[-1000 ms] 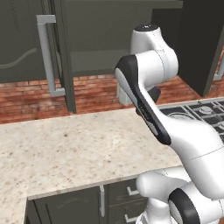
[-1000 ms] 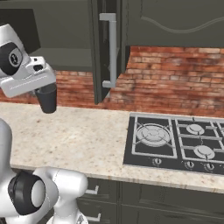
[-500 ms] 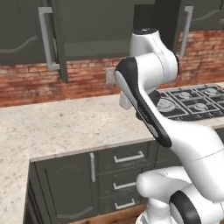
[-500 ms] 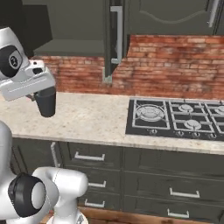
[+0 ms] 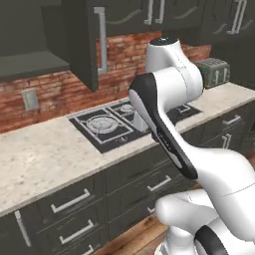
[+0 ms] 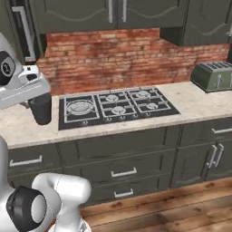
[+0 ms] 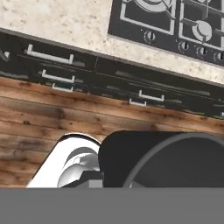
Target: There is a bowl on the dining counter. Grab a lemon wedge from the fridge and place it in the bowl. Then get the liquor bottle and glass cup from the cabinet and place them next to the bowl.
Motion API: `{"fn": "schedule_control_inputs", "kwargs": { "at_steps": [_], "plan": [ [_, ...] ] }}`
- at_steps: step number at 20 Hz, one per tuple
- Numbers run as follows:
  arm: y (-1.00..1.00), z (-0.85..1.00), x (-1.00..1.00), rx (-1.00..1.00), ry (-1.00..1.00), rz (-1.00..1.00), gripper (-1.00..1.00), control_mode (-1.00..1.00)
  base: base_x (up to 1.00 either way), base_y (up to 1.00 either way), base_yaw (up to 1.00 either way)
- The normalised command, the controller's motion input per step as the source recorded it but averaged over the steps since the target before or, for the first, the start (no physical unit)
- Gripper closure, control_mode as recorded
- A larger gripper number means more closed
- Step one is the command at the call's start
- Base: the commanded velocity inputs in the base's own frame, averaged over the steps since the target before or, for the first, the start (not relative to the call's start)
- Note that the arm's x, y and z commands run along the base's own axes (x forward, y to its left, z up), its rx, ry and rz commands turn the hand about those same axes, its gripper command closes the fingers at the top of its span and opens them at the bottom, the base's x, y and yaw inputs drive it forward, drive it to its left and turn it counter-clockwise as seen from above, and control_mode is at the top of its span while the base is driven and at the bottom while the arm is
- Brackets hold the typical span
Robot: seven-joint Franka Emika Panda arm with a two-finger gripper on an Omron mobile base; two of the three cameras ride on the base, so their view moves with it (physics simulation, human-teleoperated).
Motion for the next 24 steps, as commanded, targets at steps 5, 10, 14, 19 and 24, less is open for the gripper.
{"fn": "schedule_control_inputs", "kwargs": {
  "at_steps": [5, 10, 14, 19, 24],
  "plan": [
    [0.0, 0.0, 0.0, 0.0, 0.0, 0.0, 1.0, 1.0, 0.0, -0.85, -0.77],
    [0.0, 0.0, 0.0, 0.0, 0.0, 0.0, 1.0, 1.0, 0.0, -0.79, -0.76],
    [0.0, 0.0, 0.0, 0.0, 0.0, 0.0, 1.0, 1.0, 0.17, -0.65, -0.7],
    [0.0, 0.0, 0.0, 0.0, 0.0, 0.0, 1.0, 1.0, 0.35, -0.55, -0.64],
    [0.0, 0.0, 0.0, 0.0, 0.0, 0.0, 1.0, 1.0, 0.78, -0.27, -0.51]
  ]
}}
